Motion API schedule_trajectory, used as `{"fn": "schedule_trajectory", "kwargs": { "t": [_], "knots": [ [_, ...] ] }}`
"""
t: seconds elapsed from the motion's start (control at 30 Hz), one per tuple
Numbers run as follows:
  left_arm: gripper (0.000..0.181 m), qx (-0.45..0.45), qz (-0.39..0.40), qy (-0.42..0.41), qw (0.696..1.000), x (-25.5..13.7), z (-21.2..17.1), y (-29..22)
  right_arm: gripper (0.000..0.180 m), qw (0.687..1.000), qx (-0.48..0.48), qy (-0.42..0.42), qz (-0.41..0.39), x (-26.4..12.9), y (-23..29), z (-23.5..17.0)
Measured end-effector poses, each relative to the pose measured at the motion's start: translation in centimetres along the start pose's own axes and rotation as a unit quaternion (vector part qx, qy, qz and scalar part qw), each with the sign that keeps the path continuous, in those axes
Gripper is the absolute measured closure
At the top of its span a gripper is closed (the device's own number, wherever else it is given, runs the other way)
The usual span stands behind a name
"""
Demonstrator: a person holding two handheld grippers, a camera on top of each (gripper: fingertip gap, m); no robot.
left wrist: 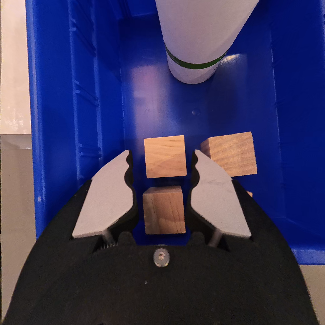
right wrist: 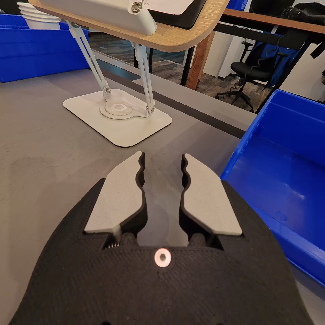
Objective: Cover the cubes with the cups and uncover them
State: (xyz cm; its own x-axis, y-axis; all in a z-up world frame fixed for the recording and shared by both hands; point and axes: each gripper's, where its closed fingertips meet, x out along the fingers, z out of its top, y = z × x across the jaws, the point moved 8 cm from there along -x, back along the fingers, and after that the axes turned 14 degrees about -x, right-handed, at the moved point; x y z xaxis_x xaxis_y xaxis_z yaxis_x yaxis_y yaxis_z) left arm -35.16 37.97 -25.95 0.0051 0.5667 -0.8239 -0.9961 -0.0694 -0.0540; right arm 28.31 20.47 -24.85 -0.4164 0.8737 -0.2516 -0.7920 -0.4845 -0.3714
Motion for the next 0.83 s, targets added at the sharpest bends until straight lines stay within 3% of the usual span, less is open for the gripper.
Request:
{"fn": "schedule_trajectory", "kwargs": {
  "t": [0.33,0.63,0.83],
  "knots": [
    [0.137,0.006,-0.003,-0.004,1.000,-0.14,-0.11,-0.12,0.140,1.000,0.000,0.000,0.000,-0.01,-0.01,-0.01],
    [0.122,0.005,0.001,-0.007,1.000,-0.20,0.02,-0.04,0.140,1.000,0.000,0.000,0.001,-0.03,-0.01,-0.03],
    [0.129,0.004,-0.005,0.010,1.000,0.17,-0.20,-0.12,0.140,1.000,0.001,0.000,0.001,-0.04,-0.03,-0.03]
  ]
}}
